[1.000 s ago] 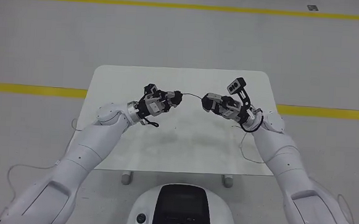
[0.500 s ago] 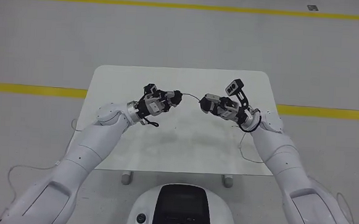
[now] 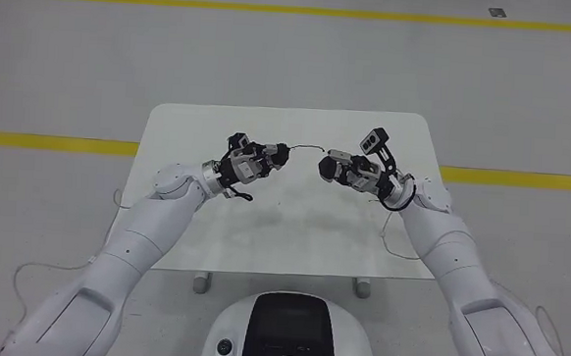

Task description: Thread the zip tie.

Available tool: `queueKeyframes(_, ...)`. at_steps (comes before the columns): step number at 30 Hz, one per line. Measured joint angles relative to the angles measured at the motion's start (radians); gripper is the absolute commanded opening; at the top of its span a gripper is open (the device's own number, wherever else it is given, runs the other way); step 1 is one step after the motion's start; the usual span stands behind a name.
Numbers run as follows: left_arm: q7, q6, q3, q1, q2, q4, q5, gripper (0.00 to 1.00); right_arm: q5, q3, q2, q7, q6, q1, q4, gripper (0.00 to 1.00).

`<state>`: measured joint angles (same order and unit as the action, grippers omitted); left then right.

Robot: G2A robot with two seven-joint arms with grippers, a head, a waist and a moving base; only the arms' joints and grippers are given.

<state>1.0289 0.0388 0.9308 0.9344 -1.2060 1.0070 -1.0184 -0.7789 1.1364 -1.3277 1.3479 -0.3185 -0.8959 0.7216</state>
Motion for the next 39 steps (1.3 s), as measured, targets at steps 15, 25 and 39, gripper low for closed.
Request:
queueKeyframes(15, 0.009, -0.008, 0.007, 0.003, -0.003, 0.0, 0.013, 0.0, -0.013, -0.005, -0.01, 0.005, -0.021, 0.018, 0.0, 0.23)
queueKeyframes(25, 0.009, -0.012, 0.013, 0.006, -0.004, 0.003, 0.02, 0.0, -0.011, 0.001, -0.013, 0.011, -0.022, 0.02, 0.008, 0.19)
queueKeyframes(39, 0.014, -0.02, 0.021, 0.009, -0.006, 0.002, 0.024, 0.0, -0.001, 0.014, -0.014, 0.012, -0.022, 0.015, 0.01, 0.15)
